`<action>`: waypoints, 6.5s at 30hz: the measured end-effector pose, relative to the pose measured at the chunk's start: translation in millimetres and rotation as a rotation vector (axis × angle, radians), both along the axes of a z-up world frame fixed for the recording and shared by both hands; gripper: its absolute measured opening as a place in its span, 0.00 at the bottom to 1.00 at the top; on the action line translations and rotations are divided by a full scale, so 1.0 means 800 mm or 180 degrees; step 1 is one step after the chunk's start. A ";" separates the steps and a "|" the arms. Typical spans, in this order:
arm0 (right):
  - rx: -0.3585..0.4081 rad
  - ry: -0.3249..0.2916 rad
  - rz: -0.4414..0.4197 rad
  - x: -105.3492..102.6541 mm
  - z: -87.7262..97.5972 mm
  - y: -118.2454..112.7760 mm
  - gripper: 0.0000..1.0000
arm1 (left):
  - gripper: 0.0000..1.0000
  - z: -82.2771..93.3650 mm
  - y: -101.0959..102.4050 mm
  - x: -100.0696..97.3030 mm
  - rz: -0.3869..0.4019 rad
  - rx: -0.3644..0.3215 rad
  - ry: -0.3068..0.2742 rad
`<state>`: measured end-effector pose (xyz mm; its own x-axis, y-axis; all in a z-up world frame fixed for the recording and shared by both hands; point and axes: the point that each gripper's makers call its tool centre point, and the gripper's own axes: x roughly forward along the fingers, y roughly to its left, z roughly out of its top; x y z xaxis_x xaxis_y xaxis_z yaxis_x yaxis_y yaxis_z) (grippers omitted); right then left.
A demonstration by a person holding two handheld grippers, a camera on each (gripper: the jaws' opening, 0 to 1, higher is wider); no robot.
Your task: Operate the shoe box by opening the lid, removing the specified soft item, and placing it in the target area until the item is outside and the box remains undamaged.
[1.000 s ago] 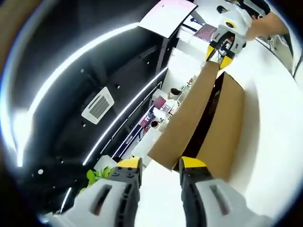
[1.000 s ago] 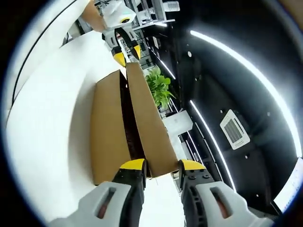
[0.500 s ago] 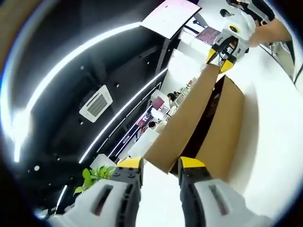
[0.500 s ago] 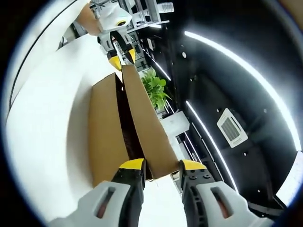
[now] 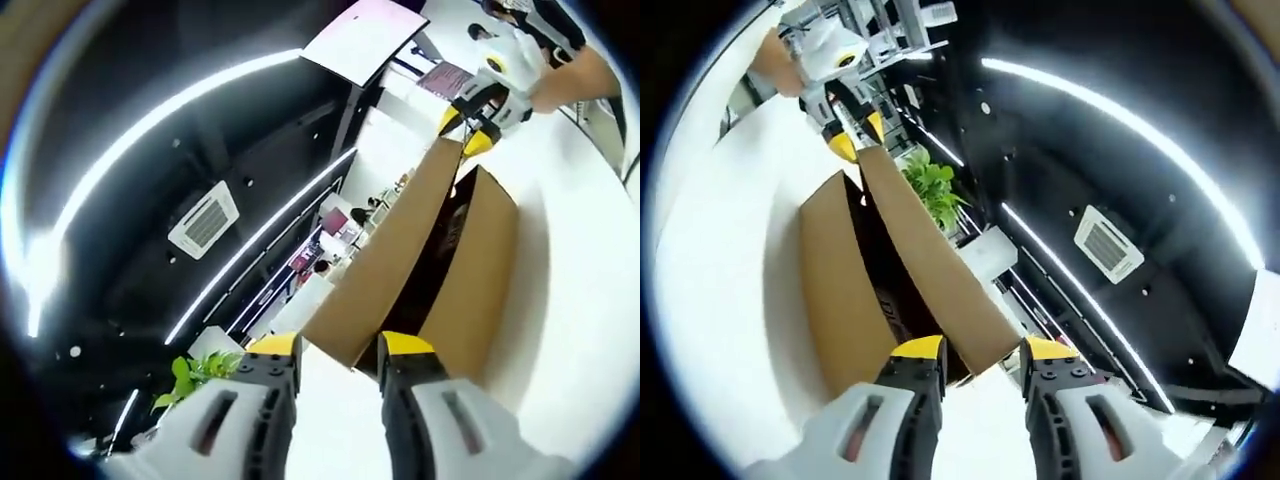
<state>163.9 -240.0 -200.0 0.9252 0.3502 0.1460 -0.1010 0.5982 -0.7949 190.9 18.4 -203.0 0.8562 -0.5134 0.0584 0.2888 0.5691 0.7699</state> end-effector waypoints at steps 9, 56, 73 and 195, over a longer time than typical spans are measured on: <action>0.0184 -0.0063 -0.0088 0.002 0.003 -0.001 0.32 | 0.31 0.004 0.001 0.001 -0.0031 -0.0046 0.0005; 0.1312 -0.0025 -0.0213 0.032 0.021 0.004 0.33 | 0.50 0.013 -0.016 -0.002 -0.0307 -0.0265 0.0155; 0.1590 0.0007 -0.0283 0.042 0.020 -0.007 0.31 | 0.45 0.008 -0.019 -0.009 -0.0437 -0.0207 0.0184; 0.0652 0.0032 -0.0552 0.085 0.078 -0.030 0.07 | 0.07 -0.101 -0.046 -0.002 -0.1745 0.1597 0.2898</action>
<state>232.0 -264.1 -137.3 0.9706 0.1504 0.1881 0.0098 0.7555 -0.6550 189.5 -18.2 -283.5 0.1351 -0.6177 -0.7747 0.9604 -0.1106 0.2556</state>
